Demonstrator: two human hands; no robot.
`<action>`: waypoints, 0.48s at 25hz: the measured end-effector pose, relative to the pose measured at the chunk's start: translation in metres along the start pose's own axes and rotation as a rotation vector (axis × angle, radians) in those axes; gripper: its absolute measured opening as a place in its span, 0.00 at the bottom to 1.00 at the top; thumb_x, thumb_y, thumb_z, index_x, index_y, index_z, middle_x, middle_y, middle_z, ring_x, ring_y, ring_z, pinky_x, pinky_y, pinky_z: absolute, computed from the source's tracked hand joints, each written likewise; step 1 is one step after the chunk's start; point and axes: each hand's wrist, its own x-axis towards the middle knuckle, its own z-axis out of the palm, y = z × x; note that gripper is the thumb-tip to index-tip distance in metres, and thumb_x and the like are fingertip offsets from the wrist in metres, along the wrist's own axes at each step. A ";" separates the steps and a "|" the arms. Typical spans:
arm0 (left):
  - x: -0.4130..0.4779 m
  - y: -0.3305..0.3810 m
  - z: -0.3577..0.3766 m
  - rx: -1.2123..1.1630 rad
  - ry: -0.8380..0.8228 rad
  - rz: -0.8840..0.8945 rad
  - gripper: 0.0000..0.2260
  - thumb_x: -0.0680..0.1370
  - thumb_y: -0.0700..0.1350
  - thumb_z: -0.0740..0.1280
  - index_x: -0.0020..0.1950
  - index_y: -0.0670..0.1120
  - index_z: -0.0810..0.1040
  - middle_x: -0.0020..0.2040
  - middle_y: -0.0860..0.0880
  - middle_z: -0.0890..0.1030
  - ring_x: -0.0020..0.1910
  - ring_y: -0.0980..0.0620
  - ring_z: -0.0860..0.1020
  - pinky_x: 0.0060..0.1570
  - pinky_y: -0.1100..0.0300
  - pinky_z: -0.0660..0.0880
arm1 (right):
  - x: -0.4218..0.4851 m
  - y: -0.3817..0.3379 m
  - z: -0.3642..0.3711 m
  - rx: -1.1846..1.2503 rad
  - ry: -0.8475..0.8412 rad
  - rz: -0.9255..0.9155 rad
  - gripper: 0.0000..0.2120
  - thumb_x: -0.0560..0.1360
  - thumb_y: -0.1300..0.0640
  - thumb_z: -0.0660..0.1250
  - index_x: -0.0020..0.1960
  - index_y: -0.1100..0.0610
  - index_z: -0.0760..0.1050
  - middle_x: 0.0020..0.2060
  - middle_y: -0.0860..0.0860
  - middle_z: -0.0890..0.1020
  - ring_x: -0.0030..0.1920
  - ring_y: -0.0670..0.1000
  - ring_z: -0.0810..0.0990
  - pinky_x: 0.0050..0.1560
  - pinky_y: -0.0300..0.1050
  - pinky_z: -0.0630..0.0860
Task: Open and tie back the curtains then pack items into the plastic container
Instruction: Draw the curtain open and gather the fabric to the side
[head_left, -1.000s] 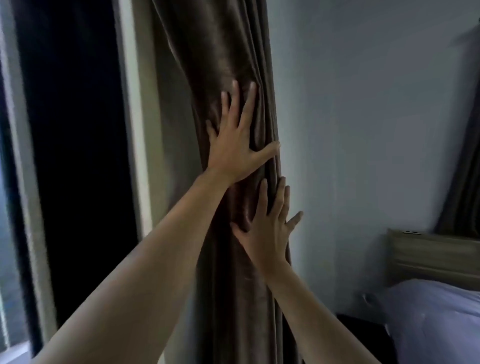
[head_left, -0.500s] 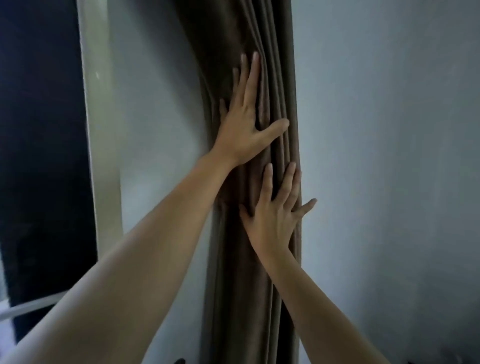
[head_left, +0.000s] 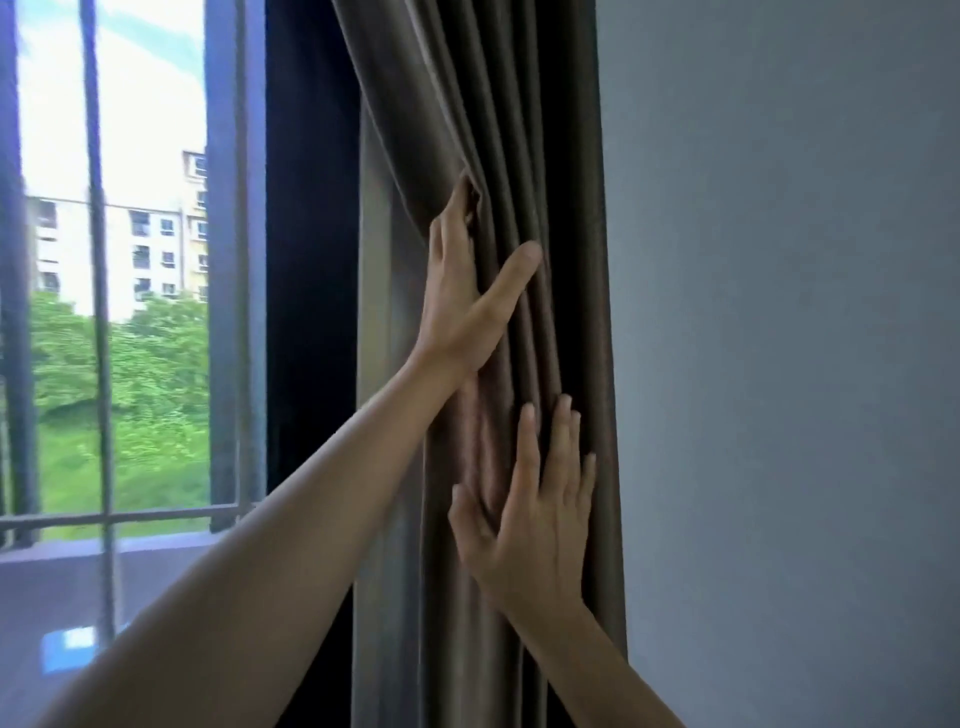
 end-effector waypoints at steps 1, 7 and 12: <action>-0.006 0.002 -0.012 -0.004 0.026 0.007 0.35 0.75 0.53 0.64 0.76 0.46 0.52 0.73 0.52 0.60 0.66 0.66 0.61 0.62 0.79 0.58 | -0.010 -0.011 -0.006 0.088 -0.019 -0.021 0.43 0.71 0.41 0.63 0.77 0.53 0.45 0.76 0.59 0.52 0.76 0.56 0.52 0.71 0.58 0.59; -0.040 0.015 -0.115 0.018 -0.002 -0.107 0.30 0.75 0.46 0.65 0.74 0.44 0.57 0.69 0.52 0.70 0.66 0.60 0.71 0.65 0.64 0.68 | -0.048 -0.074 -0.034 0.446 -0.276 -0.145 0.33 0.77 0.38 0.52 0.76 0.54 0.52 0.77 0.53 0.54 0.77 0.50 0.50 0.73 0.51 0.57; -0.059 0.017 -0.199 0.167 -0.001 -0.391 0.18 0.77 0.49 0.66 0.67 0.50 0.69 0.58 0.56 0.79 0.56 0.60 0.78 0.59 0.58 0.73 | -0.037 -0.112 -0.041 0.529 -0.540 -0.262 0.31 0.76 0.44 0.60 0.75 0.49 0.56 0.75 0.41 0.56 0.74 0.40 0.52 0.70 0.37 0.61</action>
